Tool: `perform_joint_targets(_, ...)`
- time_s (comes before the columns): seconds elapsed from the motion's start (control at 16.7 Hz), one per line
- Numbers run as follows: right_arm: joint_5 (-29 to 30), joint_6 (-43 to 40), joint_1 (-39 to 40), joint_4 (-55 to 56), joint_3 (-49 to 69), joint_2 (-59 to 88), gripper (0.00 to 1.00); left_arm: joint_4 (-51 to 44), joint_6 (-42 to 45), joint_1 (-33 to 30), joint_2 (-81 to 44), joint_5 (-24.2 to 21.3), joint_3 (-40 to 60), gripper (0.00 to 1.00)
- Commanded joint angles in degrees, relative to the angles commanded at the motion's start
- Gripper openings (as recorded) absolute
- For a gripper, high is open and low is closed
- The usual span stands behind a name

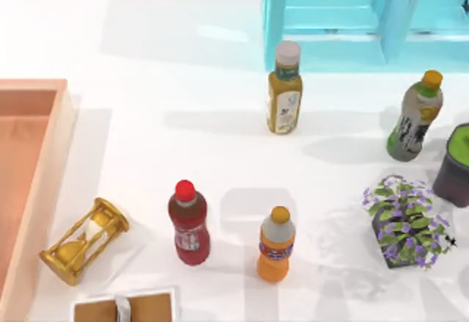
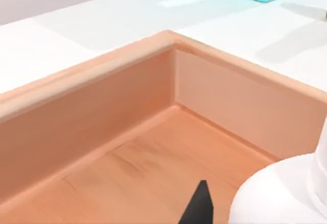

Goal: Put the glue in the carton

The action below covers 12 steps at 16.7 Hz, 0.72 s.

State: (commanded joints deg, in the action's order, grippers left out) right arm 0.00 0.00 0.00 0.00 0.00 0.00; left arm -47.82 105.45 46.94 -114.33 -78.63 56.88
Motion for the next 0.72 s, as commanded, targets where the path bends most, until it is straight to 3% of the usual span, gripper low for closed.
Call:
perform_joint_targets(0.36,0.00,0.00,0.00,0.00,0.00,0.00,1.00,14.15,-12.48,-2.95,2.05,-1.33,-4.05,0.00)
perform_joint_targets(0.66,0.00,0.00,0.00,0.00,0.00,0.00,1.00,14.97,-13.20,-3.12,2.17,-1.39,-4.29,0.00)
perform_joint_targets(0.72,0.00,0.00,0.00,0.00,0.00,0.00,1.00,14.97,-13.20,-3.12,2.17,-1.39,-4.29,0.08)
